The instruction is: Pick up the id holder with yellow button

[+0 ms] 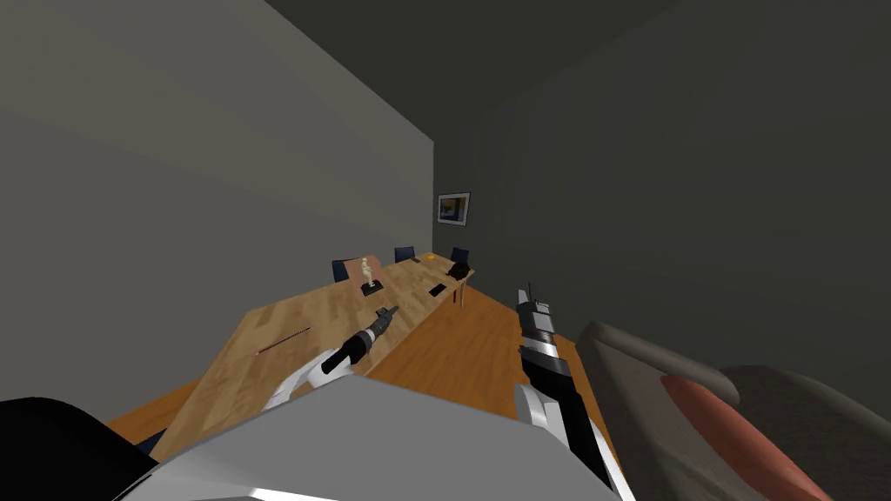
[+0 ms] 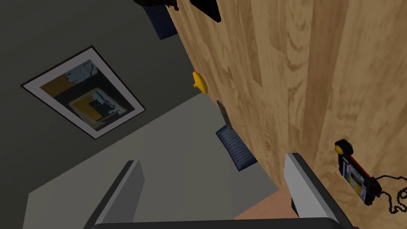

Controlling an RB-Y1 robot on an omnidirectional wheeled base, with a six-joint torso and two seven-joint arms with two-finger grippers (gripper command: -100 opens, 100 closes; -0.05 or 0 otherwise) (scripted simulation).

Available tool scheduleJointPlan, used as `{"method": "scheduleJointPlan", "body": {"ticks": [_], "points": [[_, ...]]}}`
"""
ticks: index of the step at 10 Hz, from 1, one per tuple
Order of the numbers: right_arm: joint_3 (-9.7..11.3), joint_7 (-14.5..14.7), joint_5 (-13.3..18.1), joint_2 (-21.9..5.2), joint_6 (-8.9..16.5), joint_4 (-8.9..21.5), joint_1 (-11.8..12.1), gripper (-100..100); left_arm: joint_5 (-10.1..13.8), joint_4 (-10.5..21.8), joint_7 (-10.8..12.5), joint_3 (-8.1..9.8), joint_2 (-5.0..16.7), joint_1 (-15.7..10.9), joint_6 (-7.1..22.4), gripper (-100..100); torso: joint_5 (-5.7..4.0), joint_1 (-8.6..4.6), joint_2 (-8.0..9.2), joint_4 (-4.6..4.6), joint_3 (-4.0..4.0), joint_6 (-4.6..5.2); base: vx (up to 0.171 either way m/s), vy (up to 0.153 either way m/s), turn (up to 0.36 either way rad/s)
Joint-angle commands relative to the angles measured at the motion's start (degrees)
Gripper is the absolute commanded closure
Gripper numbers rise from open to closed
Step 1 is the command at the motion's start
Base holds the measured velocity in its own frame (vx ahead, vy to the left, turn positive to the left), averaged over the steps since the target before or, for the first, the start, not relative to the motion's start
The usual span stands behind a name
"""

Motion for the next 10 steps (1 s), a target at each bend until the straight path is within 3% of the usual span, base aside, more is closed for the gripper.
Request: {"method": "scheduleJointPlan", "body": {"ticks": [1,4,5,8,10], "points": [[0.00,0.00,0.00,0.00,0.00,0.00,0.00,0,0.21,0.52,0.69,-0.19,1.33,-0.35,1.67,-100,0.00,0.00,0.00,0.00,0.00,0.00,-0.029,0.033,-0.091],[0.00,0.00,0.00,0.00,0.00,0.00,0.00,0,-0.19,5.99,2.29,-1.76,4.96,-1.92,5.77,-100,0.00,0.03,-0.02,0.00,-0.01,-0.01,-0.031,0.040,-0.240],[-0.01,0.00,0.00,0.00,0.00,0.00,0.01,0,-0.19,6.45,2.29,-1.76,4.96,-1.92,5.77,-100,0.01,0.06,-0.01,0.00,-0.01,-0.04,-0.024,0.034,-0.054],[-0.01,0.00,0.00,0.00,0.00,0.00,0.01,0,-0.70,11.62,3.91,-3.31,8.63,-3.42,9.73,-100,0.00,0.01,-0.09,-0.01,-0.04,-0.02,-0.017,0.033,-0.195],[-0.01,0.00,0.00,0.00,0.00,0.00,0.02,0,-0.88,13.54,4.44,-3.82,9.78,-3.91,10.97,-100,0.00,0.00,-0.11,-0.02,-0.06,-0.07,-0.007,0.022,-0.082]]}}
